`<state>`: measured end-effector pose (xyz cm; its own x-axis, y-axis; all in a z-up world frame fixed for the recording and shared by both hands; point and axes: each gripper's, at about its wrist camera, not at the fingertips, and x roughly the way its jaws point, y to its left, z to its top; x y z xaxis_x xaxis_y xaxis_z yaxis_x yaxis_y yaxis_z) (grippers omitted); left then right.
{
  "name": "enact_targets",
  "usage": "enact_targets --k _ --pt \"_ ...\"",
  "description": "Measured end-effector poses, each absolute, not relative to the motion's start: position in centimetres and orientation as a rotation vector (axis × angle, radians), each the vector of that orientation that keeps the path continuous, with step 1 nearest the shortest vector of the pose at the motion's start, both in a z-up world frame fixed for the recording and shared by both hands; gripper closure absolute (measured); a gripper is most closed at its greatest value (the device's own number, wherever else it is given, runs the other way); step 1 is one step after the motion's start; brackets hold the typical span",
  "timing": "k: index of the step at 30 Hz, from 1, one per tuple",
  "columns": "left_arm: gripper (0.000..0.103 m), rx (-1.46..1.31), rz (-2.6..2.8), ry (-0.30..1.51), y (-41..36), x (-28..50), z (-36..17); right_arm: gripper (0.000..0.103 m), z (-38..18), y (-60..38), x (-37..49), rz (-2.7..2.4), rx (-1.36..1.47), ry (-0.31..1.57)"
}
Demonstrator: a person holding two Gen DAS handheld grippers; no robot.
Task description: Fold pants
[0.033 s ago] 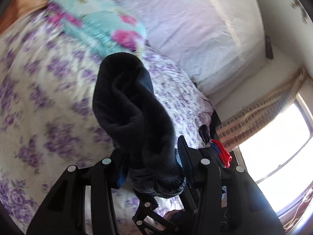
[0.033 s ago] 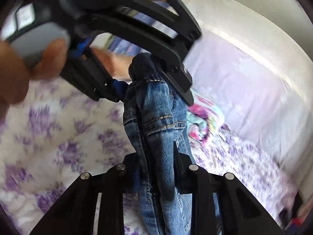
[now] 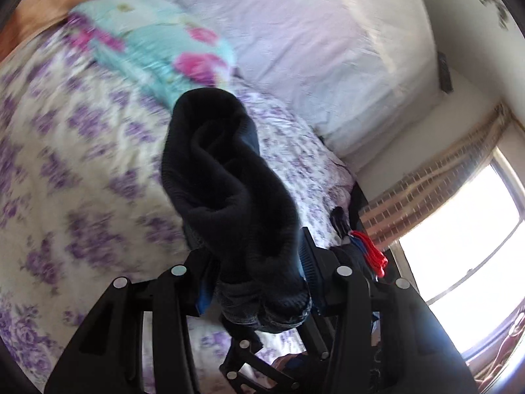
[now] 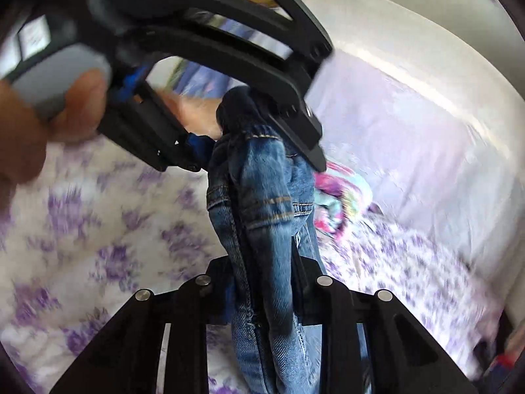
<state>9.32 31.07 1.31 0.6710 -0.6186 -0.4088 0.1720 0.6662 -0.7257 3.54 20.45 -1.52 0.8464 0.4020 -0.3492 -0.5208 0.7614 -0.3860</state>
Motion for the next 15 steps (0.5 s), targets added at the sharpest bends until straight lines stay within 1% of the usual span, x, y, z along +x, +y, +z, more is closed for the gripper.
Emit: enact_targets --k 3,7,11,15 --pt "0.059 -0.629 -0.600 0.676 26.6 9.7 3.8 0.078 0.2 16.5 4.2 0.456 -0.315 0.272" --pt "0.059 -0.531 -0.740 0.696 19.7 11.0 4.8 0.079 0.8 9.5 4.3 0.386 -0.032 0.326" --pt "0.059 -0.411 -0.867 0.782 10.4 13.2 2.9 0.079 -0.9 2.6 4.8 0.286 0.189 0.365" --pt "0.059 -0.302 -0.913 0.913 2.9 15.3 -1.3 0.079 -4.9 -3.6 6.1 0.222 0.419 0.470"
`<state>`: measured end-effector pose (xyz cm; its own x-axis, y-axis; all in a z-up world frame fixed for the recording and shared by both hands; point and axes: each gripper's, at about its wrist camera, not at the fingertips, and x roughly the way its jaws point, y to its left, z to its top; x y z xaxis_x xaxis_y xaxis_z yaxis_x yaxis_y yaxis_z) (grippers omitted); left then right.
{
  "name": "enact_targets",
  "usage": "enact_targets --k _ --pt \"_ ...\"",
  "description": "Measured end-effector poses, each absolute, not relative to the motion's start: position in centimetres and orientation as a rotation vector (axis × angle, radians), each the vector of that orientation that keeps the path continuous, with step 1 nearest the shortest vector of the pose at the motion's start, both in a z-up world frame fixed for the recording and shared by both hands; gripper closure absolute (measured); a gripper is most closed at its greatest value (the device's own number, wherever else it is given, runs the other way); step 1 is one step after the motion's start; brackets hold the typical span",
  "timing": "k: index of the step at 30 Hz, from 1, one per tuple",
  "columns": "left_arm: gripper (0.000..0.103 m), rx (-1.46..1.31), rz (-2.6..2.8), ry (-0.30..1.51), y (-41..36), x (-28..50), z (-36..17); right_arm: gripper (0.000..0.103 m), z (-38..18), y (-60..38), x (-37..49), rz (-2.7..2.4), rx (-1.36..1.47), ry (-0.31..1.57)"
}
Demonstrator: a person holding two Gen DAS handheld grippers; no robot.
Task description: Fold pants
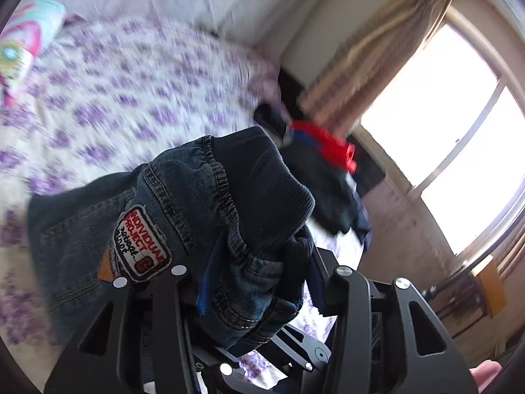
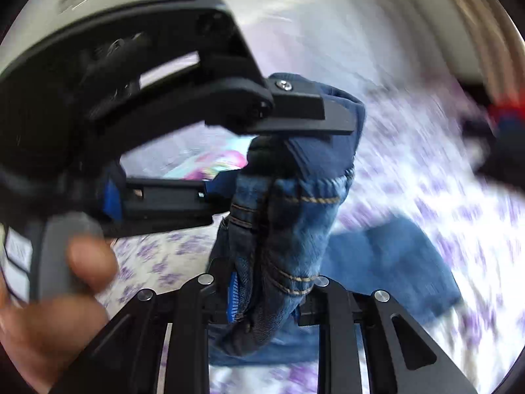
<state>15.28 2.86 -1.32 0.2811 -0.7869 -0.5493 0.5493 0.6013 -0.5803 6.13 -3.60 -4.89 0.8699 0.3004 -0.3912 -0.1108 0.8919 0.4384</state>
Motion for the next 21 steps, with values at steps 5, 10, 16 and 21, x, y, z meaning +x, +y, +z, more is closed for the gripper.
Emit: enact_targets --k 5,10,16,21 --pt "0.059 -0.253 -0.884 1.101 -1.5 17.5 -6.7 0.077 -11.7 -10.2 8.8 0.369 0.859 0.671" --pt "0.058 -0.305 -0.898 0.981 2.4 15.7 -2.7 0.043 -10.7 -11.7 8.2 0.481 0.839 0.705" --pt "0.034 -0.288 -0.614 0.773 9.3 12.8 0.4 0.041 -9.7 -13.5 5.9 0.439 0.784 0.709" --pt "0.034 -0.255 -0.456 0.825 12.1 12.3 -3.4 0.036 -9.1 -16.4 5.8 0.320 0.822 0.659"
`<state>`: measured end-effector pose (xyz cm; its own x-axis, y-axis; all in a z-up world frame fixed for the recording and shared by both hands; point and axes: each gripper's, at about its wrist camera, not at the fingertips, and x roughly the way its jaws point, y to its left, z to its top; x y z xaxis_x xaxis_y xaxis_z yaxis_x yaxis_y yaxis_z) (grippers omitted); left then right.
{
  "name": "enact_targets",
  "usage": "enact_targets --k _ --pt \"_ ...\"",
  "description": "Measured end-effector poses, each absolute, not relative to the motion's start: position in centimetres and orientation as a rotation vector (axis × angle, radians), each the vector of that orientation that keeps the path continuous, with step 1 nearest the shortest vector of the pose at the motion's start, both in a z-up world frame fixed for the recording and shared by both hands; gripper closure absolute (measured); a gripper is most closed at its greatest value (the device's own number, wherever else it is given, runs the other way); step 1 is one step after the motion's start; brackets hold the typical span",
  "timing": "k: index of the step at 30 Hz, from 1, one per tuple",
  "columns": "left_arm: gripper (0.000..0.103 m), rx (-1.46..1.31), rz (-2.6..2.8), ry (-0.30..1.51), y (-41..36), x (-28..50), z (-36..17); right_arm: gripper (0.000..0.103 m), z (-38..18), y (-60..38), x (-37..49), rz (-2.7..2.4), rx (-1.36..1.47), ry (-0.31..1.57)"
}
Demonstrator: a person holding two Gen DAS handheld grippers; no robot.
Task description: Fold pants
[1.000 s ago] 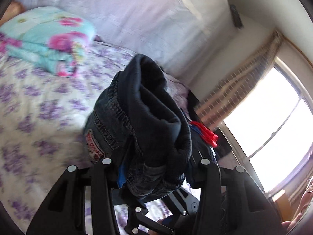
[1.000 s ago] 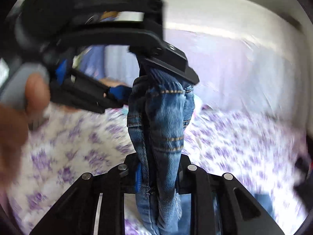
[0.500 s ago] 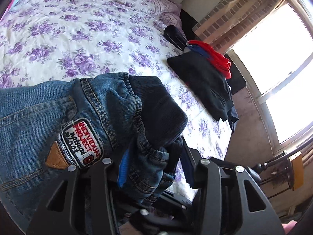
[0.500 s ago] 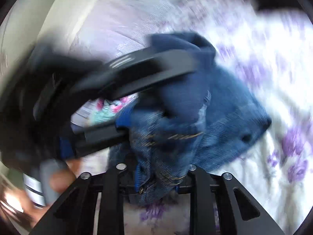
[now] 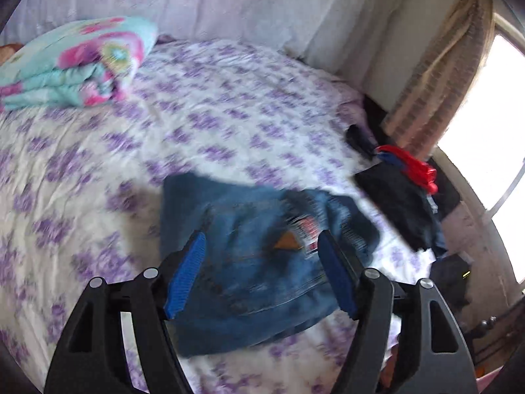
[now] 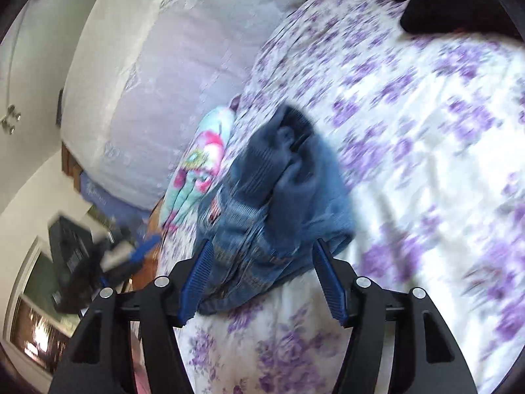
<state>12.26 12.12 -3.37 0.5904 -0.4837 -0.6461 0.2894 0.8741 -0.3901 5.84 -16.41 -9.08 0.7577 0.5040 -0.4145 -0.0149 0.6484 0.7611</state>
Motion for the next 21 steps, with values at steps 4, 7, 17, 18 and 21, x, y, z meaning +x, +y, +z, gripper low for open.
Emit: enact_targets --k 4,7,17,18,21 --pt "0.034 -0.250 -0.421 0.883 12.5 11.7 -6.4 0.034 -8.4 -17.0 8.5 0.267 0.755 0.652" --pt "0.034 -0.210 -0.392 0.893 11.2 11.6 -8.1 0.049 -8.2 -16.4 10.1 0.243 0.648 0.671" --pt "0.033 -0.173 -0.397 0.857 10.4 10.9 -8.5 0.074 -9.3 -17.6 10.8 0.234 0.577 0.672" --pt "0.032 -0.162 -0.393 0.854 10.1 10.9 -8.6 0.063 -10.0 -18.4 10.7 0.243 0.633 0.686" --pt "0.030 -0.117 -0.376 0.845 9.5 10.8 -8.5 0.057 -9.0 -19.4 10.1 0.249 0.646 0.710"
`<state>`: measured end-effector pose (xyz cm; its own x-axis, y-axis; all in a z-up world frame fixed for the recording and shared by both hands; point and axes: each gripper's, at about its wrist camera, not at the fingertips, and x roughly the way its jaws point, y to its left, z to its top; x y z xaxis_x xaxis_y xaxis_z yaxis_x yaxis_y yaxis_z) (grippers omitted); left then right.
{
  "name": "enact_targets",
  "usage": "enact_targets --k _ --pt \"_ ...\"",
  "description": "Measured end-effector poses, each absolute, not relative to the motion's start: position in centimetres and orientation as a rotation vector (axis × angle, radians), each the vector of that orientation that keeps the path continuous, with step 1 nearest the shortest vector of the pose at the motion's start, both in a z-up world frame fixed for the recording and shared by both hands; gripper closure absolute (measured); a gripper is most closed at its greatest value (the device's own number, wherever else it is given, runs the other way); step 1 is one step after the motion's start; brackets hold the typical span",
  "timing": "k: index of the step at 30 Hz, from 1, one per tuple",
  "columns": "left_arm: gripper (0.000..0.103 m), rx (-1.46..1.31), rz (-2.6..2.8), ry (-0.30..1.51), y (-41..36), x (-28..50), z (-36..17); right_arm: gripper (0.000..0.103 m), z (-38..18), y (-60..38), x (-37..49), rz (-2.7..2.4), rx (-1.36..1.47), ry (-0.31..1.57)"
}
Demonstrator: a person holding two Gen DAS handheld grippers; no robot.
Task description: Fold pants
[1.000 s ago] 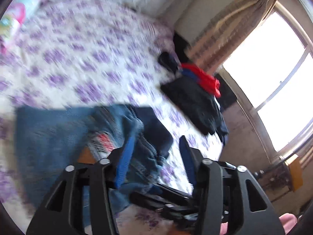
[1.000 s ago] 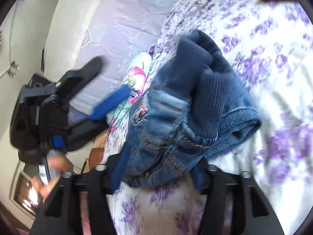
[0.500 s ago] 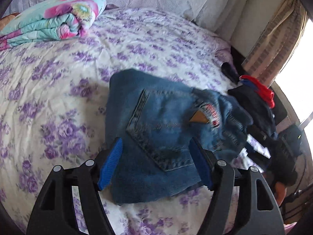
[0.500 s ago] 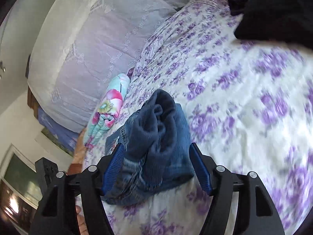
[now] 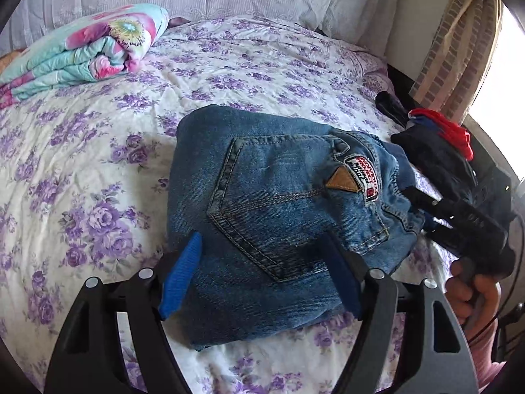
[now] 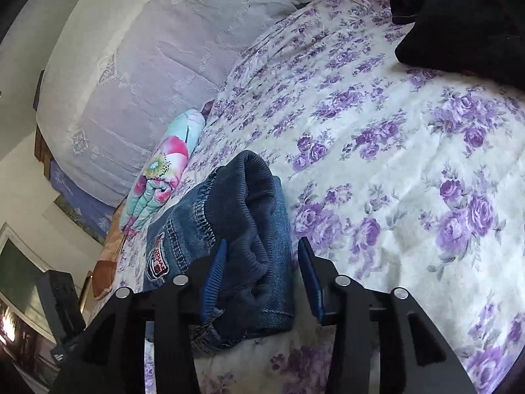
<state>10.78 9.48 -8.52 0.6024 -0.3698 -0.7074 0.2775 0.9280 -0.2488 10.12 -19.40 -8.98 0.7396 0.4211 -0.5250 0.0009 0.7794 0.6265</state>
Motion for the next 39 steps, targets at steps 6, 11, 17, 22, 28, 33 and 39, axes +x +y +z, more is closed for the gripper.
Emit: enact_targets --k 6,11,17,22,28,33,39 --pt "0.030 -0.192 -0.433 0.750 10.6 10.0 -4.7 0.056 -2.0 -17.0 7.7 0.280 0.408 0.501" --pt "0.030 -0.170 -0.540 0.768 7.4 10.2 -4.8 0.066 -1.3 -14.2 13.1 0.416 0.341 0.557" --pt "0.030 -0.096 -0.519 0.818 5.5 10.3 -8.5 0.079 -6.4 -15.3 17.5 0.378 0.355 0.742" --pt "0.030 -0.155 -0.551 0.797 7.1 8.9 -6.1 0.071 -1.9 -14.7 11.8 0.449 0.285 0.618" --pt "0.022 -0.096 -0.487 0.816 7.8 7.4 -7.5 0.068 -4.0 -12.7 7.9 0.458 0.129 0.681" --pt "0.022 -0.011 -0.448 0.832 6.7 6.7 -8.9 0.056 -5.3 -12.3 7.3 0.424 0.064 0.691" --pt "0.015 -0.139 -0.419 0.812 11.1 7.3 -6.2 0.031 -2.5 -16.3 6.3 0.454 0.233 0.644"
